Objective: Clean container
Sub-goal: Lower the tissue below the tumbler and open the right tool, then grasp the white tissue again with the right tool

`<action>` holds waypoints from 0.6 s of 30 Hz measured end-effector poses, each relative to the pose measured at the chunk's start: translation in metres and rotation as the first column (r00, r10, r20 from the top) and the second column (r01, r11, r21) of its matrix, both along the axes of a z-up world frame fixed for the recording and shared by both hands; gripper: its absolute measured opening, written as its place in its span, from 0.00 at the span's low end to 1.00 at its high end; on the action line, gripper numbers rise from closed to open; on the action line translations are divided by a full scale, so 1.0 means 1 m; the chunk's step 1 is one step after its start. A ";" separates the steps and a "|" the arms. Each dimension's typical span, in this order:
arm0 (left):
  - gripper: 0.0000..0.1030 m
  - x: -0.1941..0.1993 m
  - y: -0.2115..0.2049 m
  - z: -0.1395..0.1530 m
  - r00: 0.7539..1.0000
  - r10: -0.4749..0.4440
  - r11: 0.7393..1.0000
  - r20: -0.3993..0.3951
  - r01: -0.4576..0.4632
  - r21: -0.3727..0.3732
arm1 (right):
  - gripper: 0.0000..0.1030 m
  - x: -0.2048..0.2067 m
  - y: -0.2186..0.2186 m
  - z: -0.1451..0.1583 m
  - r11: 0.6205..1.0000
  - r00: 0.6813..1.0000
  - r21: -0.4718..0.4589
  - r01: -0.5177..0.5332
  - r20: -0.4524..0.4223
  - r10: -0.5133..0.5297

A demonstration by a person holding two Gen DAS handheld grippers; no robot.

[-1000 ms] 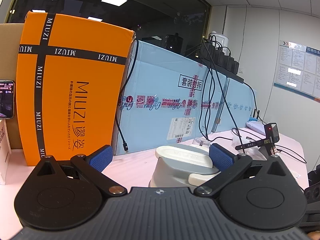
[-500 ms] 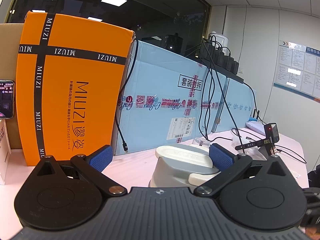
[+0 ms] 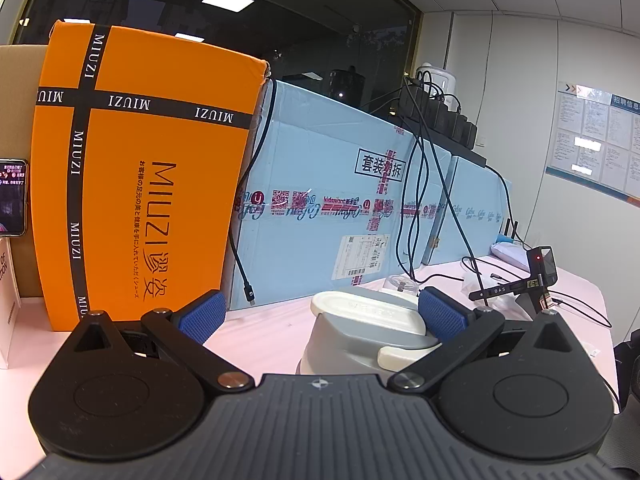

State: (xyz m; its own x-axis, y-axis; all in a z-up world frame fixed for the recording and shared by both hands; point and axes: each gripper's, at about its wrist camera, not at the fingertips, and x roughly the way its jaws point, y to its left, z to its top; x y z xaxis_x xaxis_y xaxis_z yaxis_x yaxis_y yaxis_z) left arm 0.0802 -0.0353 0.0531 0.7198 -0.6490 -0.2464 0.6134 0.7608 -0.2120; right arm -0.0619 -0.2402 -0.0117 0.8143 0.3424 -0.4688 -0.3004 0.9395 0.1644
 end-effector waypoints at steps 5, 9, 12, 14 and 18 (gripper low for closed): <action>1.00 0.000 0.000 0.000 1.000 -0.001 1.000 -0.001 0.001 -0.001 | 0.45 0.000 0.001 0.002 1.000 1.000 -0.018 0.008 0.001 -0.008; 1.00 0.000 0.000 -0.001 1.000 0.000 1.000 -0.001 0.000 -0.003 | 0.61 -0.004 0.002 0.004 0.999 1.000 -0.035 -0.005 0.005 0.005; 1.00 0.000 0.000 -0.001 1.000 -0.001 1.000 -0.002 0.001 -0.003 | 0.69 -0.004 0.005 0.007 0.997 1.000 -0.066 -0.025 0.011 0.025; 1.00 0.000 0.000 -0.001 1.000 -0.001 1.000 -0.002 0.001 -0.003 | 0.73 -0.003 0.007 0.007 0.997 0.999 -0.074 -0.035 0.011 0.036; 1.00 0.000 0.000 -0.001 1.000 -0.001 1.000 -0.002 0.001 -0.003 | 0.74 -0.002 0.010 0.006 0.996 0.999 -0.070 -0.047 0.005 0.048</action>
